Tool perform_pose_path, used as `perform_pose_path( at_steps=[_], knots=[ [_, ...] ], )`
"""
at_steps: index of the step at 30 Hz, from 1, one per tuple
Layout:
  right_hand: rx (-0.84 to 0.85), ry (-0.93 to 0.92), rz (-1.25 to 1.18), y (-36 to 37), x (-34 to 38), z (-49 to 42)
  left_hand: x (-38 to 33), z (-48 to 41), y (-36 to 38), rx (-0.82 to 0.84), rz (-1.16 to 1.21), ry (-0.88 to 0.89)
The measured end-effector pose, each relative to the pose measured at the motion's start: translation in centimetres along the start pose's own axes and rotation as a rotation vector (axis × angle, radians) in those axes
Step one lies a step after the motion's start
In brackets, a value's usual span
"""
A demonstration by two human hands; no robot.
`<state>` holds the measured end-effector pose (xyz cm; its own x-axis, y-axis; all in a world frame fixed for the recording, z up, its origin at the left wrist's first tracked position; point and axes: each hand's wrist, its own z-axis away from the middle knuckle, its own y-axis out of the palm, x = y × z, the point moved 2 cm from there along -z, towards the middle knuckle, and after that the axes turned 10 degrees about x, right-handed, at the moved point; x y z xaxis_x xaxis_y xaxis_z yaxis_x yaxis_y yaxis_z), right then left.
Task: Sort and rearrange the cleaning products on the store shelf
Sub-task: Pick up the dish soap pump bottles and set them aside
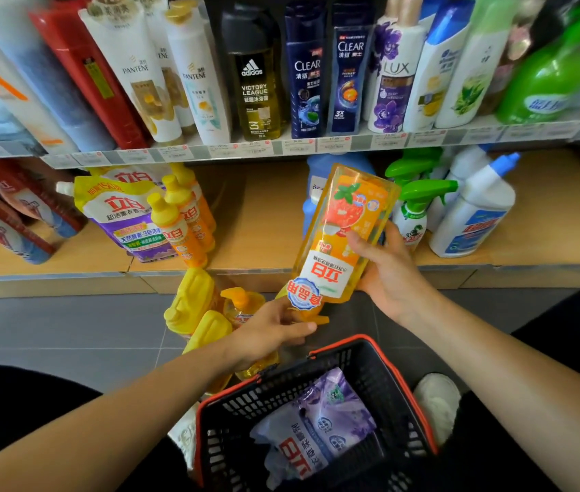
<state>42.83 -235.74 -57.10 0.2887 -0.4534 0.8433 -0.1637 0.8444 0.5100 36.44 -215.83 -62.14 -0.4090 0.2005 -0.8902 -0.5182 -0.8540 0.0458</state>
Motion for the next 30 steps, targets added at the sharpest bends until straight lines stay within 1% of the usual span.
perform_pose_path(
  at_steps=[3, 6, 8, 10, 12, 15, 18, 20, 23, 27, 28, 30],
  knots=[
    [-0.009, 0.017, -0.065, -0.7, 0.2, 0.3, -0.1, -0.5, 0.2, -0.025, 0.176, 0.036],
    [-0.053, 0.050, -0.074, -2.1, 0.5, 0.3, -0.7, -0.8, -0.1, -0.131, 0.241, 0.121],
    [-0.124, 0.128, -0.034, -3.2, 0.3, 0.4, -1.7, -0.8, -0.9, -0.225, 0.196, 0.196],
    [-0.188, 0.228, -0.025, -4.2, -0.4, 0.9, -3.4, -0.8, -1.8, -0.261, 0.077, 0.280],
    [-0.196, 0.304, -0.065, -5.1, -1.4, 1.3, -5.2, -0.7, -2.3, -0.253, -0.031, 0.351],
    [-0.212, 0.386, -0.128, -6.2, -2.6, 1.6, -7.0, -0.7, -1.7, -0.228, -0.095, 0.435],
    [-0.223, 0.463, -0.115, -7.7, -3.9, 1.8, -7.9, -1.4, -0.5, -0.198, -0.097, 0.474],
    [-0.189, 0.531, -0.057, -8.4, -5.0, 2.2, -8.6, -2.2, -0.1, -0.171, -0.075, 0.470],
    [-0.136, 0.573, 0.149, -8.9, -6.1, 2.6, -9.0, -4.0, 0.8, -0.104, -0.160, 0.431],
    [-0.139, 0.436, 0.654, -9.3, -6.8, 2.5, -7.3, -6.4, 1.2, -0.074, -0.328, 0.293],
    [-0.083, 0.425, 0.814, -9.5, -7.3, 2.5, -6.5, -6.7, 0.8, -0.073, -0.342, 0.255],
    [0.110, 0.468, 1.146, -9.8, -8.9, 2.8, -5.0, -7.1, -0.3, -0.073, -0.352, 0.188]
  ],
)
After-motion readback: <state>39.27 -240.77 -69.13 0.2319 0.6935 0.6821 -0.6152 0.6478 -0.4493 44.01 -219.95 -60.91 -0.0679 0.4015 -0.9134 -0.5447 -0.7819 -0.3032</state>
